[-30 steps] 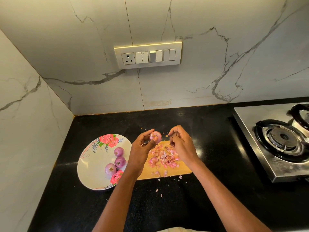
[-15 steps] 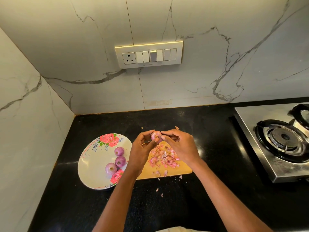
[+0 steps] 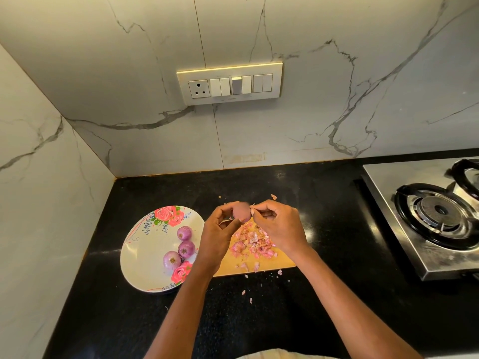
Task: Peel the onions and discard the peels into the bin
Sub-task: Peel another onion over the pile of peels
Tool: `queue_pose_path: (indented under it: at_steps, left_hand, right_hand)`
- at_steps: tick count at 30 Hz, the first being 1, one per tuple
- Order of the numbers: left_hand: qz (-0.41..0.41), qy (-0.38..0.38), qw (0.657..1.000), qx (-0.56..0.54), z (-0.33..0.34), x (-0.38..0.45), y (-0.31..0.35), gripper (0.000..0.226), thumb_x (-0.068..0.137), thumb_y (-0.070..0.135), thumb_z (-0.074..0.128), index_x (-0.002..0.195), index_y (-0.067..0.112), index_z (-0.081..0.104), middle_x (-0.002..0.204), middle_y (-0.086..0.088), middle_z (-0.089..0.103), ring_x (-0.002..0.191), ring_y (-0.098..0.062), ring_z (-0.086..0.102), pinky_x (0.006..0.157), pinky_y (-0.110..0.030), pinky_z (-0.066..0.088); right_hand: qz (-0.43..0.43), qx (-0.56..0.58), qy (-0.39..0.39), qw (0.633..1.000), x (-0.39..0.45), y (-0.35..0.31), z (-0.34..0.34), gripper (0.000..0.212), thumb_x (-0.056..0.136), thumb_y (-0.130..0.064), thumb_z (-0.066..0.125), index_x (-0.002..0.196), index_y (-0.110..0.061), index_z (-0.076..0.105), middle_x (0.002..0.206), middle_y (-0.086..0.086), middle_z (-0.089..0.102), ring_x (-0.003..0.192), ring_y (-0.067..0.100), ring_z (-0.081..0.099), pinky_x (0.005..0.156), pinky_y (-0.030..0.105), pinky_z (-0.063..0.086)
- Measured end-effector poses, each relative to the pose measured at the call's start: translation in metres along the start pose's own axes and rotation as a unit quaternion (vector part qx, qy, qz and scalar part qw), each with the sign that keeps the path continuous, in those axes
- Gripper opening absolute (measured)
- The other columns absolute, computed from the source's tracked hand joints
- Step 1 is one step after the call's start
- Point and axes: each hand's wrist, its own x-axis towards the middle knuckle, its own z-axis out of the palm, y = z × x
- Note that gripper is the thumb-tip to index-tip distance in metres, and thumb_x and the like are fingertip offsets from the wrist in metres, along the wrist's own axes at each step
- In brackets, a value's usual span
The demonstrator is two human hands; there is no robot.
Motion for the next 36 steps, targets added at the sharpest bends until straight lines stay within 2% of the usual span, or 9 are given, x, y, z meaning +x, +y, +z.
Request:
queue_pose_path:
  at_steps: [6, 9, 15, 21, 25, 29, 32, 34, 36]
  left_hand:
    - [-0.001, -0.006, 0.999, -0.032, 0.004, -0.005, 0.008, 0.04, 0.087, 0.033, 0.076, 0.125, 0.032, 0.063, 0.122, 0.012, 0.068, 0.11, -0.002, 0.065, 0.085, -0.021, 0.056]
    - [-0.005, -0.015, 0.998, -0.061, 0.005, -0.006, 0.01, 0.042, 0.09, 0.03, 0.074, 0.129, 0.026, 0.062, 0.124, 0.007, 0.068, 0.111, -0.007, 0.067, 0.084, -0.02, 0.056]
    - [-0.032, -0.038, 0.987, -0.15, 0.002, -0.011, 0.018, 0.042, 0.088, 0.031, 0.065, 0.129, 0.022, 0.061, 0.126, -0.002, 0.069, 0.115, -0.018, 0.068, 0.096, -0.031, 0.055]
    - [-0.071, -0.062, 0.965, -0.246, -0.003, -0.012, 0.022, 0.036, 0.094, 0.018, 0.057, 0.129, 0.02, 0.061, 0.122, -0.008, 0.072, 0.109, -0.021, 0.071, 0.087, -0.026, 0.058]
    - [-0.063, -0.057, 0.97, -0.228, -0.003, -0.011, 0.023, 0.038, 0.093, 0.022, 0.058, 0.131, 0.024, 0.06, 0.127, -0.008, 0.069, 0.113, -0.023, 0.07, 0.089, -0.027, 0.057]
    - [-0.057, -0.039, 0.976, -0.206, -0.004, -0.007, 0.02, 0.037, 0.096, 0.022, 0.06, 0.132, 0.024, 0.059, 0.131, -0.01, 0.065, 0.115, -0.024, 0.068, 0.096, -0.031, 0.056]
    - [-0.05, -0.034, 0.982, -0.18, -0.004, -0.005, 0.017, 0.031, 0.1, 0.019, 0.058, 0.13, 0.026, 0.06, 0.13, -0.007, 0.066, 0.114, -0.021, 0.069, 0.095, -0.029, 0.056]
    - [-0.043, -0.025, 0.986, -0.161, -0.003, -0.004, 0.017, 0.033, 0.097, 0.025, 0.061, 0.129, 0.028, 0.059, 0.129, -0.005, 0.066, 0.114, -0.019, 0.069, 0.093, -0.028, 0.057]
    - [-0.031, -0.014, 0.989, -0.145, -0.003, -0.004, 0.018, 0.041, 0.089, 0.033, 0.065, 0.129, 0.028, 0.059, 0.129, -0.004, 0.067, 0.115, -0.018, 0.068, 0.094, -0.029, 0.056]
  right_hand:
    - [-0.004, -0.009, 0.025, 1.0, -0.002, -0.002, 0.002, 0.01, 0.09, -0.022, 0.076, 0.097, -0.016, 0.078, 0.084, -0.017, 0.071, 0.083, -0.003, 0.069, 0.071, 0.009, 0.053]
    - [0.01, -0.01, 0.043, 0.999, 0.001, -0.002, 0.002, 0.005, 0.091, -0.017, 0.075, 0.095, -0.016, 0.077, 0.083, -0.019, 0.069, 0.082, -0.003, 0.068, 0.069, 0.008, 0.052]
    - [0.055, 0.015, 0.043, 0.997, 0.005, 0.005, -0.002, 0.008, 0.094, -0.018, 0.07, 0.1, -0.021, 0.075, 0.09, -0.014, 0.072, 0.088, -0.003, 0.067, 0.074, 0.01, 0.052]
    - [0.101, -0.013, 0.015, 0.995, 0.004, 0.017, -0.001, 0.007, 0.095, -0.022, 0.069, 0.098, -0.024, 0.075, 0.087, -0.018, 0.071, 0.084, -0.006, 0.067, 0.071, 0.01, 0.051]
    - [0.09, -0.032, -0.024, 0.995, 0.003, 0.014, -0.001, 0.019, 0.099, -0.013, 0.064, 0.101, -0.03, 0.07, 0.091, -0.017, 0.071, 0.083, -0.002, 0.068, 0.074, 0.013, 0.054]
    - [0.074, -0.046, -0.059, 0.994, 0.004, 0.01, 0.0, 0.026, 0.099, -0.005, 0.054, 0.093, -0.021, 0.074, 0.092, -0.011, 0.072, 0.085, 0.005, 0.069, 0.08, 0.03, 0.059]
    - [0.078, -0.037, -0.073, 0.994, 0.005, 0.005, 0.002, 0.022, 0.101, -0.013, 0.054, 0.102, -0.02, 0.074, 0.101, -0.009, 0.072, 0.095, 0.004, 0.066, 0.082, 0.023, 0.054]
    - [0.071, -0.019, -0.069, 0.995, 0.005, 0.003, 0.003, 0.018, 0.102, -0.024, 0.058, 0.11, -0.022, 0.074, 0.106, -0.01, 0.072, 0.099, 0.002, 0.065, 0.084, 0.017, 0.051]
    - [0.066, 0.025, -0.056, 0.996, 0.005, 0.002, 0.004, 0.019, 0.1, -0.032, 0.063, 0.113, -0.022, 0.073, 0.106, -0.013, 0.073, 0.101, 0.0, 0.067, 0.086, 0.018, 0.054]
